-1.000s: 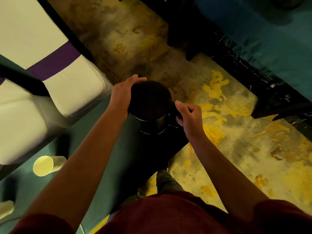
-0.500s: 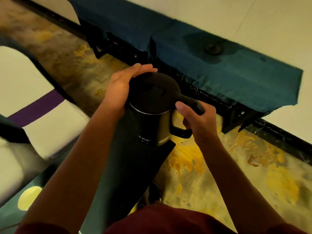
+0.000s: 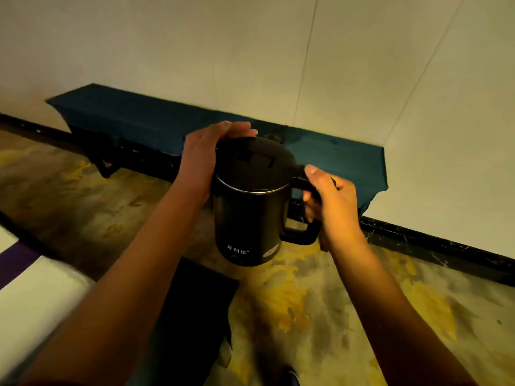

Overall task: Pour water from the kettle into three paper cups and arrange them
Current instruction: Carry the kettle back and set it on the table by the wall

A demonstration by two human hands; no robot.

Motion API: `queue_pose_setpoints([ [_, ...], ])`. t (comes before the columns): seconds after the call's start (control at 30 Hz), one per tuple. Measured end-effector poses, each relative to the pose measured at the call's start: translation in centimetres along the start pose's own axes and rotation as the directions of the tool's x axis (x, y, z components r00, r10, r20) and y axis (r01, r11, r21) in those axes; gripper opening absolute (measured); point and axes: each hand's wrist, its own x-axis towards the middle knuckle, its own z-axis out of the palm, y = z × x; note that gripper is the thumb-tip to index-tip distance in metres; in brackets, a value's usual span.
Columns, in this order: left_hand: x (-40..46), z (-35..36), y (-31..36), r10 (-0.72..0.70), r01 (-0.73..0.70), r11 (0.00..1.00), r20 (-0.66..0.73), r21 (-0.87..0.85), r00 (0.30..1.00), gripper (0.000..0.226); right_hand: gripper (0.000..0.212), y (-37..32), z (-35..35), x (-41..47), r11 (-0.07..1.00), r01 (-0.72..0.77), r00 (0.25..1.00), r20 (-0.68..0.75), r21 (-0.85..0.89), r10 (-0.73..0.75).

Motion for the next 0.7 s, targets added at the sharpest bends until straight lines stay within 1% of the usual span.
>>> queue_pose_setpoints([
  [0.07, 1.1, 1.9, -0.4, 0.002, -0.002, 1.0, 0.021, 0.006, 1.0, 0.038, 0.039, -0.4, -1.7, 1.5, 1.0, 0.004, 1.0, 0.008, -0.002, -0.004],
  [0.13, 2.4, 4.4, -1.3, -0.01, 0.01, 1.0, 0.008, -0.014, 1.0, 0.038, 0.038, -0.6, -4.1, 3.6, 1.0, 0.011, 1.0, 0.026, 0.003, -0.011],
  [0.37, 7.6, 10.9, -4.4, -0.066, 0.064, 0.997, -0.057, -0.041, 0.996, 0.038, 0.044, 0.0, -10.1, 10.6, 0.999, -0.019, 0.998, 0.064, -0.029, 0.021],
  [0.47, 10.3, 12.4, -5.7, -0.08, 0.075, 0.996, -0.09, -0.055, 0.993, 0.042, 0.041, 0.9, -11.3, 13.5, 0.999, -0.034, 0.998, 0.052, -0.022, 0.035],
  [0.57, 13.4, 13.1, -7.1, -0.094, 0.09, 0.995, -0.09, -0.044, 0.991, 0.043, 0.037, 1.8, -11.8, 17.0, 0.999, -0.054, 0.997, 0.047, -0.007, 0.054],
  [0.7, 18.6, 12.4, -9.4, -0.138, 0.131, 0.989, -0.099, -0.074, 0.985, 0.043, 0.039, 3.9, -11.3, 22.2, 0.998, -0.058, 0.996, 0.07, -0.007, 0.058],
])
